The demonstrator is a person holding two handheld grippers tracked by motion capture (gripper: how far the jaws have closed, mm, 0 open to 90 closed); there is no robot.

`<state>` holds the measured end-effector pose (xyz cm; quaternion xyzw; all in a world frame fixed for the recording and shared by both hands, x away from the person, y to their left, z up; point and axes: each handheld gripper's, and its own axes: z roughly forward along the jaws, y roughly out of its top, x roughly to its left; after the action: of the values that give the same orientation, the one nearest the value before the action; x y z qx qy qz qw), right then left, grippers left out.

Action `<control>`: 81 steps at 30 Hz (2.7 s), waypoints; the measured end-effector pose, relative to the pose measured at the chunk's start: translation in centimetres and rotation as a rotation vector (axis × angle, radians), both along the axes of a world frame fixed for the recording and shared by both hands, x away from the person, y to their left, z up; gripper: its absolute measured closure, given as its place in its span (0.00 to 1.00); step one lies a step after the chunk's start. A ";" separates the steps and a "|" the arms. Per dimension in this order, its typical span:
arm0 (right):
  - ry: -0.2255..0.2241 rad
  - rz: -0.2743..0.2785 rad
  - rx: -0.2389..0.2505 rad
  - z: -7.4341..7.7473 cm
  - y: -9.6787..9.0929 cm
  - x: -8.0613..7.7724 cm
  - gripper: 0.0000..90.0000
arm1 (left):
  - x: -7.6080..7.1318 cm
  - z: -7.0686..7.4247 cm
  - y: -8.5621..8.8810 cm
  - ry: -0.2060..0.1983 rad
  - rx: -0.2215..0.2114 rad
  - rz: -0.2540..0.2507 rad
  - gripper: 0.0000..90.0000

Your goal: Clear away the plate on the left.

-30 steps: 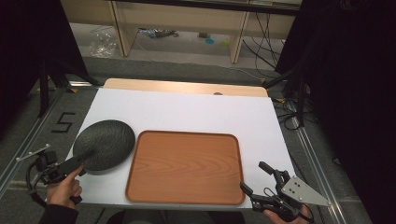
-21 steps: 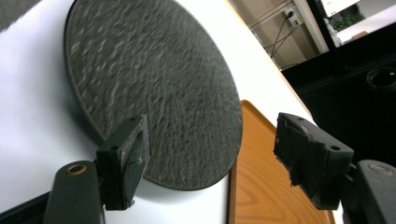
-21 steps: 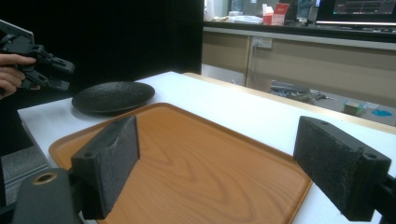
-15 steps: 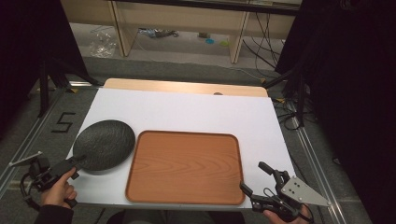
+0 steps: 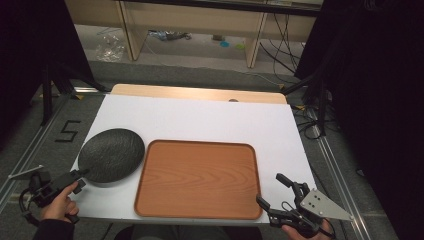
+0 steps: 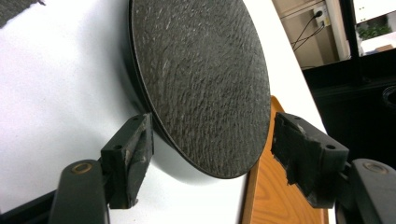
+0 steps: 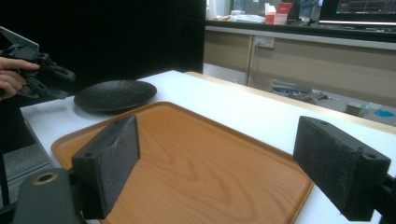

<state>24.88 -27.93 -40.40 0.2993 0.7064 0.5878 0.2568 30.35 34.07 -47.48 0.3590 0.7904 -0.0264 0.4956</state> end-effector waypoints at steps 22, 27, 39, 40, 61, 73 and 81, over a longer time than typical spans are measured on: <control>-0.004 0.008 -0.009 0.0 0.2 0.0 0.18 | 1.6 -2.0 0.0 0.047 -0.140 0.006 0.40; -0.002 0.009 -0.010 0.0 0.2 0.0 0.18 | 2.1 -2.3 -0.2 0.060 -0.147 0.007 0.41; -0.001 0.009 -0.019 0.0 0.2 -0.1 0.18 | 3.2 -3.0 -0.3 0.079 -0.175 0.035 0.43; -0.005 0.016 -0.009 0.0 0.2 0.0 0.18 | 3.2 -3.1 -0.4 0.078 -0.177 0.041 0.43; 0.030 0.014 -0.033 0.0 0.2 -0.1 0.18 | 2.3 -3.5 0.1 0.062 -0.241 0.184 0.92; -0.001 0.009 -0.008 0.0 0.2 0.0 0.19 | 2.4 -3.3 0.6 0.049 -0.300 0.235 0.95; -0.002 0.016 -0.007 0.0 0.1 0.0 0.19 | 2.5 -3.2 0.7 0.037 -0.284 0.217 0.95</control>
<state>24.89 -27.79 -40.36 0.2923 0.7105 0.5878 0.2537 32.84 34.80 -50.72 0.1974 0.8219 -0.0908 0.5266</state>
